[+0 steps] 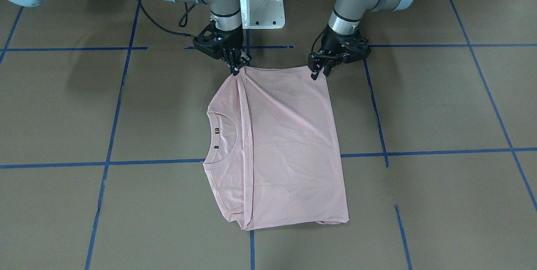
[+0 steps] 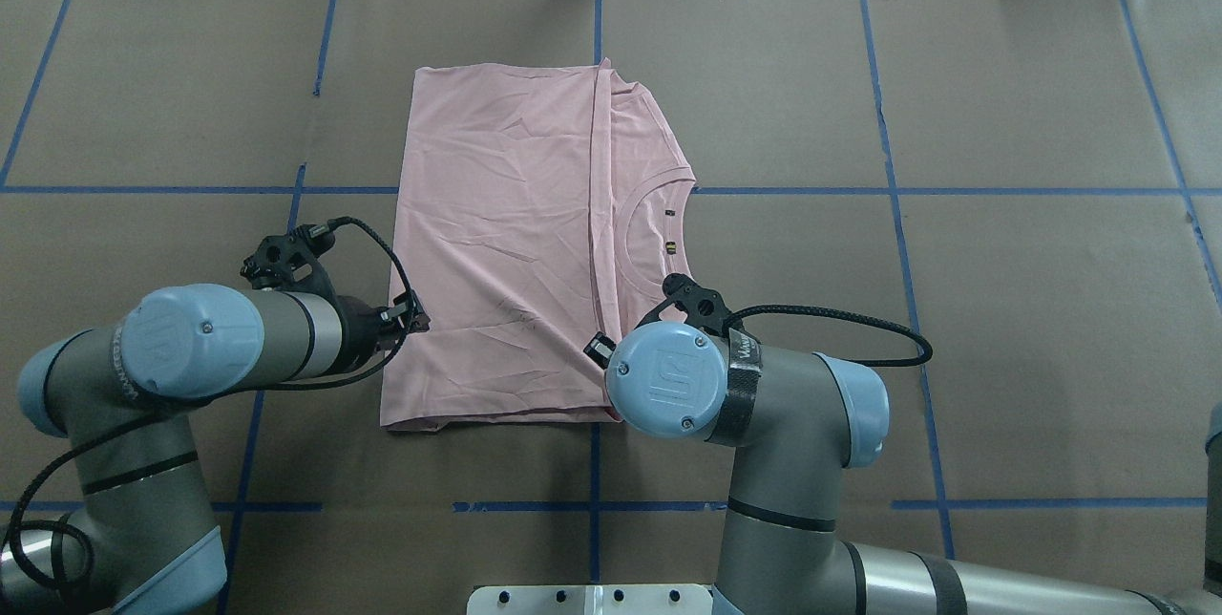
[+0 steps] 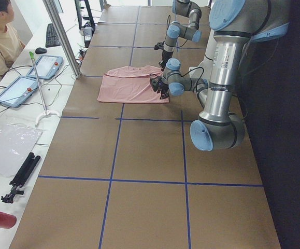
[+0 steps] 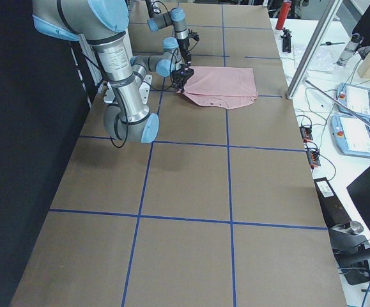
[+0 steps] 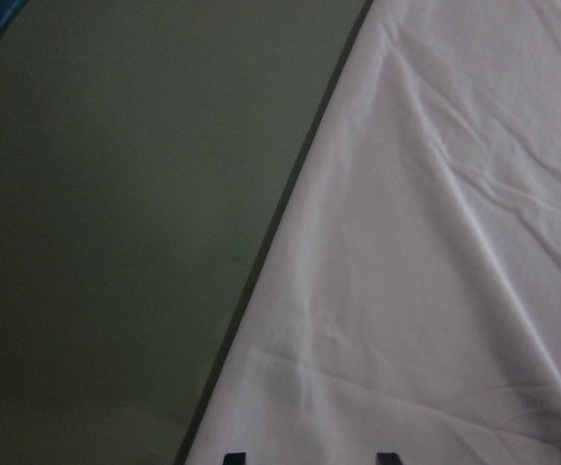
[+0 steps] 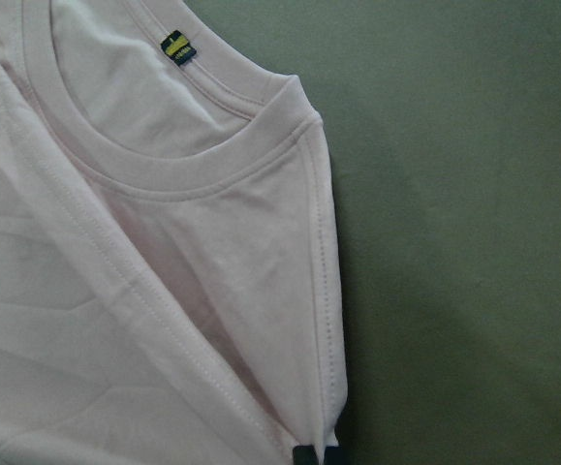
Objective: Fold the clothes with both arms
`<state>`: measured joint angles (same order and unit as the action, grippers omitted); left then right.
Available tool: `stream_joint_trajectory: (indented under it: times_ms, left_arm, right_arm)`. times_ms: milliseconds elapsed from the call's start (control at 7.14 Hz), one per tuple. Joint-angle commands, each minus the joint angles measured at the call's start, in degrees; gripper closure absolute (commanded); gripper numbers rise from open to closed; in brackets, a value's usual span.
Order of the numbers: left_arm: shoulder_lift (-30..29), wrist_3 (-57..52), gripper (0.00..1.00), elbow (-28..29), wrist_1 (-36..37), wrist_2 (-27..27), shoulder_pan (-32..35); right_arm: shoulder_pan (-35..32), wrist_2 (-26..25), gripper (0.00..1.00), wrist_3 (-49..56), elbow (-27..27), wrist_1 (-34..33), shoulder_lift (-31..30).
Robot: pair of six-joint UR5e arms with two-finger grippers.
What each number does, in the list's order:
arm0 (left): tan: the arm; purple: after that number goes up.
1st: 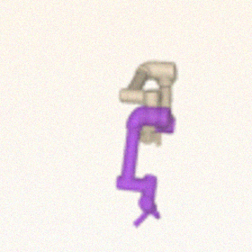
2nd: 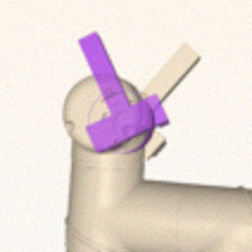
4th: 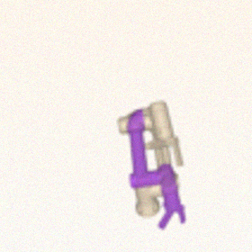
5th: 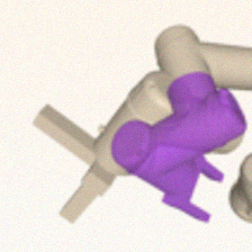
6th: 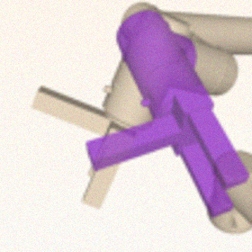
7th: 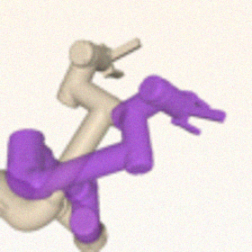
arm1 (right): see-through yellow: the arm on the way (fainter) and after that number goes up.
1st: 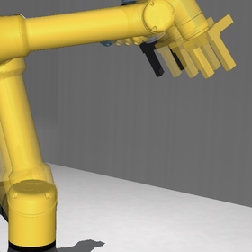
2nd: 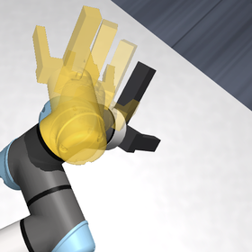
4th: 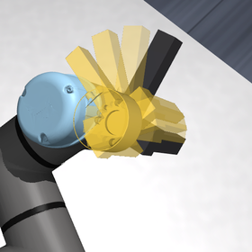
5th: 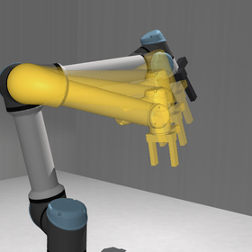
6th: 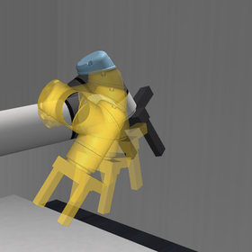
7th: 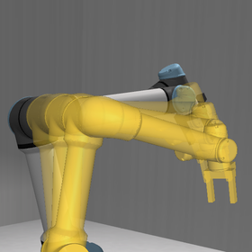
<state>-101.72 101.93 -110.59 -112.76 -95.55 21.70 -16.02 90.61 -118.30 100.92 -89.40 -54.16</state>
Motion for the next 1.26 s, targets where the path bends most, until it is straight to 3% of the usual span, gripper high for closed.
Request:
stream_joint_trajectory:
  times_ms: [0,280,560,840,1120]
  left_arm:
    - [1.34,2.63,0.40,-0.59,1.84,-1.14,-1.57]
    - [1.34,3.36,0.41,-0.33,1.93,-0.96,-3.06]
    - [1.52,3.45,0.49,0.02,2.01,-0.87,-3.85]
    - [1.43,5.90,1.00,-0.59,4.01,-0.78,-3.94]
    - [1.34,5.91,1.00,-2.69,5.70,-0.70,-3.95]
  right_arm:
    - [0.11,-0.08,1.00,0.00,-0.03,0.10,0.11]
    - [0.11,-0.08,1.00,0.00,0.06,0.19,0.20]
    - [0.11,-0.08,1.00,0.00,0.06,0.19,0.28]
    - [0.11,-0.08,1.00,0.00,0.15,0.19,0.37]
    - [0.11,-0.08,1.00,0.00,0.06,0.19,0.20]
